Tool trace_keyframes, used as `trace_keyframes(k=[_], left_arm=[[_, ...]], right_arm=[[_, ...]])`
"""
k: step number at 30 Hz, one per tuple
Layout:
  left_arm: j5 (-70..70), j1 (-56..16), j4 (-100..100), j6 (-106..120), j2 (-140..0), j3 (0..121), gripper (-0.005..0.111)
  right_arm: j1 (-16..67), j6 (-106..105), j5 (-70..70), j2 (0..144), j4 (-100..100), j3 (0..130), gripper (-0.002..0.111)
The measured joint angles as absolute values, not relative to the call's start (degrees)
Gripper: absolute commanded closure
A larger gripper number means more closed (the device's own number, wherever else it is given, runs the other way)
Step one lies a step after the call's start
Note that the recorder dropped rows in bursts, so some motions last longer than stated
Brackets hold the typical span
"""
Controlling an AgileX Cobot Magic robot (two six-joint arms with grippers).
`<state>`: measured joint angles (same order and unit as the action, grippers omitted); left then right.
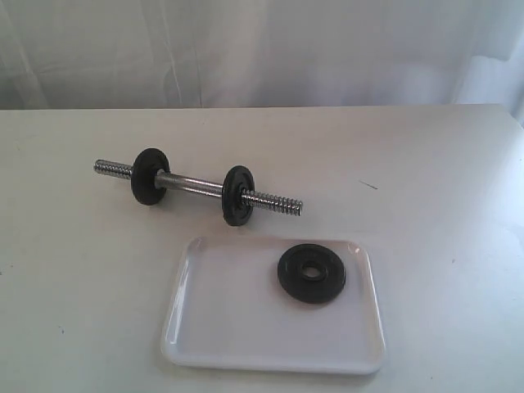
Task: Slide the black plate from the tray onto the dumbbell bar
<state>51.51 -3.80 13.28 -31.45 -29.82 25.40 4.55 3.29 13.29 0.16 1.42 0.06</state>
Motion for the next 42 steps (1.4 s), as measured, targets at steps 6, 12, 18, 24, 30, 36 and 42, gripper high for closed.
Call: trace_keyframes(k=[6, 12, 18, 24, 30, 36, 42], left_arm=[[51.5, -3.8, 13.5, -31.2, -49.3, 33.8, 0.107], [46.7, -3.8, 14.0, -31.7, -65.3, 45.5, 0.107], [25.7, -3.9, 28.2, -38.2, -76.2, 61.2, 0.107], [5.2, -7.4, 53.6, -56.3, -87.1, 74.8, 0.107], [-2.2, -13.9, 64.7, -56.7, -96.0, 80.4, 0.107], [-12.9, -17.3, 62.8, -45.8, -104.2, 85.7, 0.107], [-25.0, -18.7, 29.0, -6.0, -111.1, 96.1, 0.107]], right_arm=[[4.5, 3.3, 13.3, 0.2, 1.4, 0.1, 0.108], [4.5, 3.3, 13.3, 0.2, 1.4, 0.1, 0.108], [4.5, 3.3, 13.3, 0.2, 1.4, 0.1, 0.108], [4.5, 3.3, 13.3, 0.2, 1.4, 0.1, 0.108], [4.5, 3.3, 13.3, 0.2, 1.4, 0.1, 0.108], [4.5, 3.3, 13.3, 0.2, 1.4, 0.1, 0.108], [4.5, 3.3, 13.3, 0.2, 1.4, 0.1, 0.108]])
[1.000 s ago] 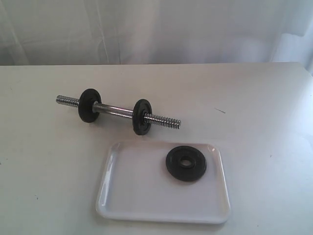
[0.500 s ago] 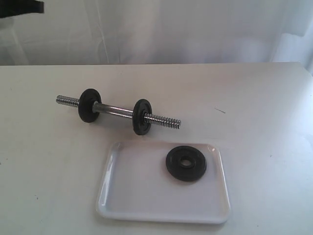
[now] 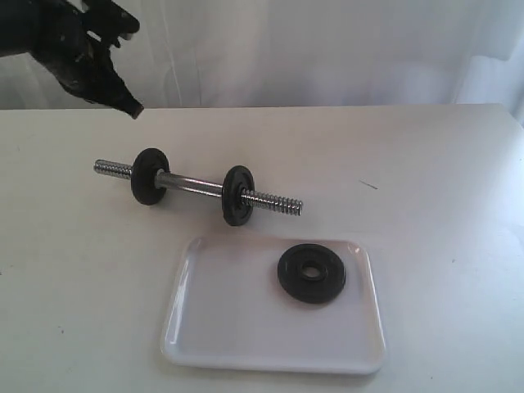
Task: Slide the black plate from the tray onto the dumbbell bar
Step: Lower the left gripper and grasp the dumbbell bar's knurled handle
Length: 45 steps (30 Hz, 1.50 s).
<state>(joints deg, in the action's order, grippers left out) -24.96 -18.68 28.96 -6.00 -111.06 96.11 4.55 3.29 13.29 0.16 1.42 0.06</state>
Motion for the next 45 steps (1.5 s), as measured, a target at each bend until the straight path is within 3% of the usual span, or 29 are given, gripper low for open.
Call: trace_keyframes(k=[3, 8, 19, 20, 22, 24, 25, 27, 45], left_arm=[[-42.8, -18.7, 5.9, 18.1, -116.9, 108.0, 0.107], [-63.7, -19.4, -4.7, 36.9, -125.2, 120.9, 0.107], [-64.6, -23.2, -15.1, 80.9, -128.0, 121.6, 0.106], [-64.6, -23.3, -15.2, 83.7, -128.0, 121.6, 0.103], [-64.6, -23.3, -15.2, 85.7, -128.0, 121.6, 0.086], [-64.6, -23.3, -13.7, 86.3, -128.0, 121.6, 0.050], [-64.6, -23.3, -12.8, 86.3, -128.0, 121.6, 0.022], [-64.6, -23.3, -10.8, 85.3, -128.6, 121.6, 0.003], [-61.7, -23.3, -12.1, 79.1, -134.7, 121.6, 0.002]], right_arm=[[4.5, 3.3, 13.3, 0.2, 1.4, 0.1, 0.108], [4.5, 3.3, 13.3, 0.2, 1.4, 0.1, 0.108], [4.5, 3.3, 13.3, 0.2, 1.4, 0.1, 0.108], [4.5, 3.3, 13.3, 0.2, 1.4, 0.1, 0.108], [4.5, 3.3, 13.3, 0.2, 1.4, 0.1, 0.108], [4.5, 3.3, 13.3, 0.2, 1.4, 0.1, 0.108], [4.5, 3.3, 13.3, 0.2, 1.4, 0.1, 0.108], [4.5, 3.3, 13.3, 0.2, 1.4, 0.1, 0.108], [4.5, 3.3, 13.3, 0.2, 1.4, 0.1, 0.108]])
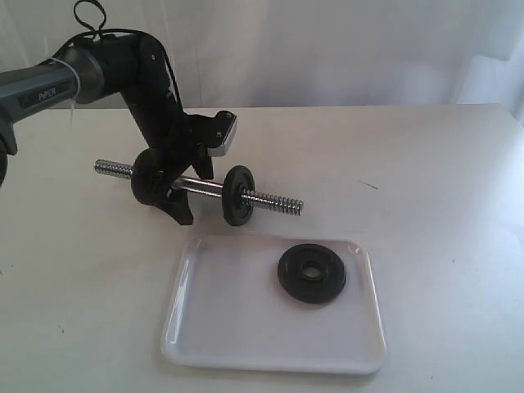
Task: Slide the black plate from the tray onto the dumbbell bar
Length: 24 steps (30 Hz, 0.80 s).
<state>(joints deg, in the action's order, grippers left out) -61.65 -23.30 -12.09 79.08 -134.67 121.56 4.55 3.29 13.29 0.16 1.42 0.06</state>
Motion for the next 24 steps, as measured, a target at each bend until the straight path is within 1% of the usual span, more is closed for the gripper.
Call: trace_keyframes(k=[6, 7, 8, 10, 11, 13, 14, 15, 24], left_arm=[[-60.6, -23.3, -12.5, 79.2, -135.9, 121.6, 0.002], [-60.4, -23.3, -12.5, 79.2, -135.9, 121.6, 0.003], [-60.3, -23.3, -12.5, 79.2, -135.9, 121.6, 0.007], [-60.3, -23.3, -12.5, 79.2, -135.9, 121.6, 0.023], [-60.3, -23.3, -12.7, 79.2, -135.9, 121.6, 0.042], [-60.3, -23.3, -12.9, 79.2, -136.1, 121.6, 0.074], [-60.3, -23.3, -12.9, 79.5, -136.2, 121.6, 0.099], [-58.8, -23.3, -12.9, 79.5, -136.2, 121.7, 0.105], [-62.6, -23.3, -13.5, 77.4, -136.3, 121.8, 0.107]], right_arm=[[4.5, 3.3, 13.3, 0.2, 1.4, 0.1, 0.108], [4.5, 3.3, 13.3, 0.2, 1.4, 0.1, 0.108], [4.5, 3.3, 13.3, 0.2, 1.4, 0.1, 0.108], [4.5, 3.3, 13.3, 0.2, 1.4, 0.1, 0.108], [4.5, 3.3, 13.3, 0.2, 1.4, 0.1, 0.108], [4.5, 3.3, 13.3, 0.2, 1.4, 0.1, 0.108], [4.5, 3.3, 13.3, 0.2, 1.4, 0.1, 0.108], [4.5, 3.3, 13.3, 0.2, 1.4, 0.1, 0.108], [4.5, 3.3, 13.3, 0.2, 1.4, 0.1, 0.108]])
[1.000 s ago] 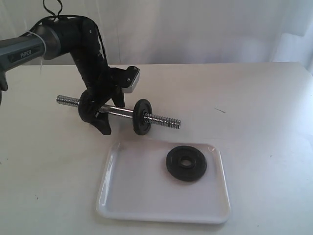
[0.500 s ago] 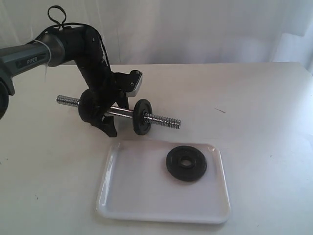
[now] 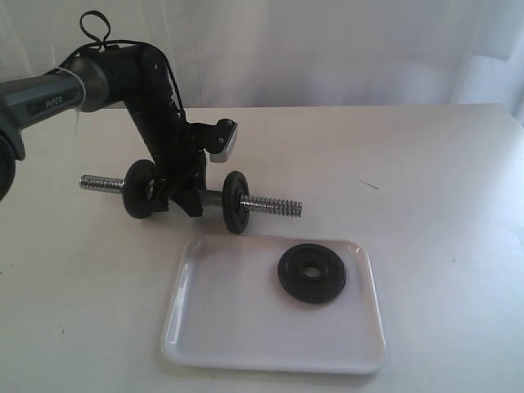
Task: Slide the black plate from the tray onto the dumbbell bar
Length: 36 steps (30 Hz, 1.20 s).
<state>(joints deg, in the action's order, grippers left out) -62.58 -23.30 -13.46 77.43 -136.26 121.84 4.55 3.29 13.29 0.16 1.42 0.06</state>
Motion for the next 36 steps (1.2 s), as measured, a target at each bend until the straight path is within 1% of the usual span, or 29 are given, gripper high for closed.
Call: trace_keyframes(k=[11, 18, 28, 36], left_arm=[[-62.6, -22.9, -13.6, 75.7, -136.3, 121.8, 0.107], [-62.7, -20.7, -16.9, 75.7, -136.2, 121.5, 0.107], [-64.6, -18.2, -13.8, 76.9, -134.8, 120.6, 0.107], [-64.6, -15.9, -15.6, 75.3, -134.7, 120.6, 0.107]], right_arm=[[4.5, 3.3, 13.3, 0.2, 1.4, 0.1, 0.108], [4.5, 3.3, 13.3, 0.2, 1.4, 0.1, 0.108], [4.5, 3.4, 13.3, 0.2, 1.4, 0.1, 0.108], [4.5, 3.5, 13.3, 0.2, 1.4, 0.1, 0.108]])
